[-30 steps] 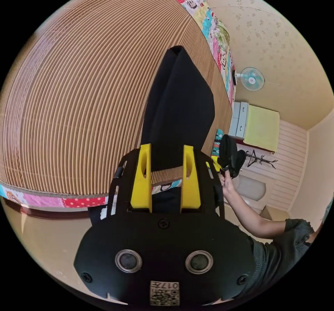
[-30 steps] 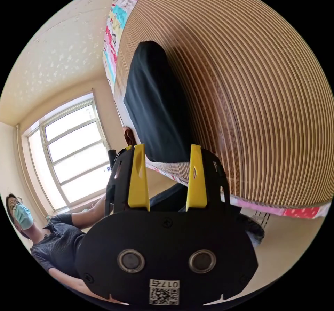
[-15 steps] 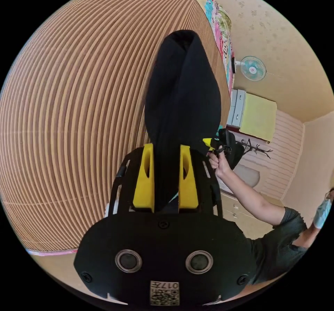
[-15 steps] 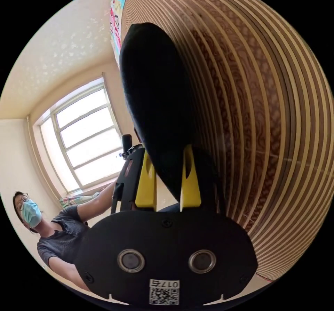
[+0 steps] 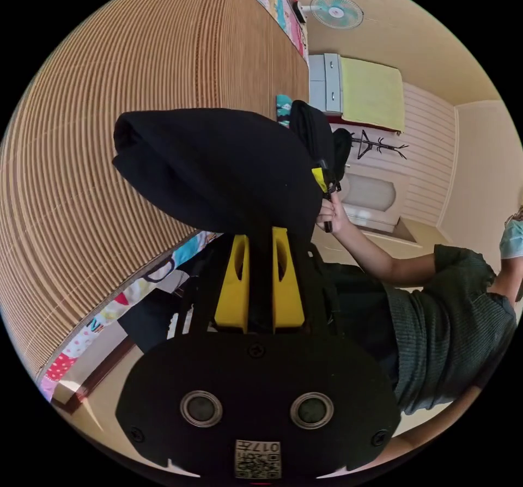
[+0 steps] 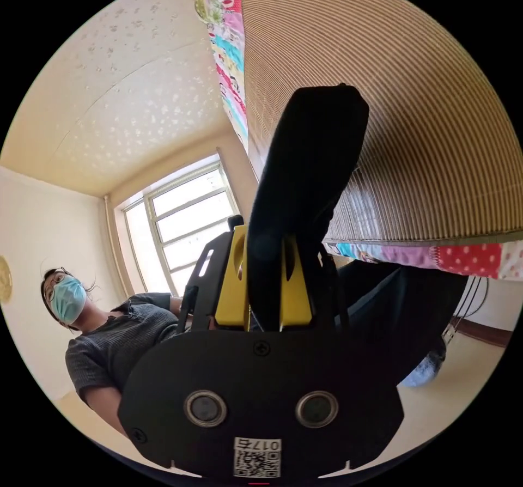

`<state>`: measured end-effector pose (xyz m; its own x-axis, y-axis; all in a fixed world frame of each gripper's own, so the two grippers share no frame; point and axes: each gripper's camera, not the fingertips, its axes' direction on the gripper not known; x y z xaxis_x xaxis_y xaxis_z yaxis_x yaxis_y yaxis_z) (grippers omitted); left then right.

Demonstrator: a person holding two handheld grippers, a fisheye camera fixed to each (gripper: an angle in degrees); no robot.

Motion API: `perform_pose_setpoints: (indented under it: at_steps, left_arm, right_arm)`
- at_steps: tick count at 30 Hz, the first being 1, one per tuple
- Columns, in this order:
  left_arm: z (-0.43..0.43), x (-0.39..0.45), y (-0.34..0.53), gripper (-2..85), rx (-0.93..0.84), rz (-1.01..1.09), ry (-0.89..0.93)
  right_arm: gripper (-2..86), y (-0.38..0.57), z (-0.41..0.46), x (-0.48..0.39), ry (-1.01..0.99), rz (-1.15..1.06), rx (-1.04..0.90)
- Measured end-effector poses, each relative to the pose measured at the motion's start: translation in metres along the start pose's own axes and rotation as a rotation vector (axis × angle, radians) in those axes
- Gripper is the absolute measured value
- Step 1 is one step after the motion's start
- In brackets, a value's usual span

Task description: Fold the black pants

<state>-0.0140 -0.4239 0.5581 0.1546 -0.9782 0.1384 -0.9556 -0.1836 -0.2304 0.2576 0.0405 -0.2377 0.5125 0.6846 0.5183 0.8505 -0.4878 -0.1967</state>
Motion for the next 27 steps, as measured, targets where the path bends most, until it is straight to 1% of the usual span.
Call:
perform_pose_setpoints:
  at_steps: [1,3,4,5,6,8,10,12,13,14,15,16,17,18,19,20,21,22,23,24,26,27]
  left_arm:
    - [0.005,0.012,-0.005,6.5,-0.004,0.024,0.001]
    - [0.026,0.071,-0.030,6.4,-0.012,0.140,-0.014]
    - [0.030,0.086,-0.036,6.3,-0.007,0.171,-0.013]
    - [0.038,0.117,-0.051,6.1,0.016,0.238,0.005]
    - [0.045,0.147,-0.068,6.0,0.048,0.295,0.066]
    - [0.063,0.187,-0.097,5.9,0.082,0.349,0.150]
    - [0.091,0.223,-0.129,5.9,0.092,0.421,0.157]
    - [0.144,0.248,-0.180,6.3,0.065,0.411,0.167]
    - [0.159,0.250,-0.193,6.4,0.057,0.397,0.160]
    - [0.192,0.249,-0.219,7.5,0.018,0.331,0.118]
    - [0.226,0.241,-0.245,8.9,-0.051,0.225,0.055]
    - [0.243,0.236,-0.256,9.6,-0.093,0.175,0.023]
    - [0.270,0.227,-0.272,10.2,-0.158,0.117,-0.039]
    - [0.291,0.218,-0.280,9.9,-0.223,0.074,-0.109]
    - [0.299,0.215,-0.282,9.7,-0.257,0.060,-0.137]
    - [0.308,0.209,-0.280,9.5,-0.303,0.044,-0.175]
    - [0.308,0.206,-0.272,9.3,-0.311,0.050,-0.189]
    - [0.306,0.206,-0.266,9.2,-0.311,0.064,-0.191]
    - [0.300,0.203,-0.253,9.0,-0.318,0.092,-0.203]
    - [0.294,0.195,-0.236,8.9,-0.339,0.094,-0.239]
    - [0.280,0.172,-0.209,8.8,-0.362,0.042,-0.299]
    - [0.265,0.153,-0.189,8.6,-0.355,-0.010,-0.317]
  right_arm:
    - [8.3,0.009,-0.019,-0.016,0.011,-0.037,0.023]
    - [8.1,0.021,-0.050,-0.047,0.029,-0.110,0.065]
    - [8.0,0.029,-0.071,-0.072,0.044,-0.170,0.095]
    - [7.9,0.035,-0.093,-0.098,0.063,-0.230,0.124]
    - [7.9,0.037,-0.103,-0.112,0.077,-0.261,0.139]
    - [8.1,0.041,-0.144,-0.167,0.174,-0.383,0.187]
    - [8.4,0.040,-0.171,-0.199,0.303,-0.451,0.207]
    - [8.9,0.025,-0.199,-0.203,0.381,-0.346,0.244]
    - [9.1,0.014,-0.216,-0.195,0.473,-0.241,0.288]
    - [9.1,0.004,-0.230,-0.183,0.626,-0.127,0.354]
    - [8.6,0.000,-0.236,-0.174,0.710,-0.054,0.397]
    - [7.7,-0.004,-0.243,-0.158,0.860,0.101,0.484]
    - [6.1,-0.003,-0.241,-0.148,0.969,0.218,0.560]
    - [5.2,0.000,-0.236,-0.149,1.010,0.238,0.596]
    - [3.9,0.009,-0.216,-0.159,1.072,0.188,0.674]
    - [2.8,0.021,-0.186,-0.174,1.119,0.078,0.757]
    - [2.4,0.026,-0.169,-0.180,1.143,0.024,0.792]
    - [1.7,0.032,-0.134,-0.186,1.192,-0.082,0.817]
    - [1.3,0.027,-0.099,-0.182,1.256,-0.149,0.776]
    - [1.1,0.021,-0.085,-0.176,1.298,-0.146,0.752]
    - [0.8,-0.015,-0.047,-0.121,1.512,-0.010,0.655]
    - [0.7,-0.022,-0.040,-0.104,1.547,-0.008,0.636]
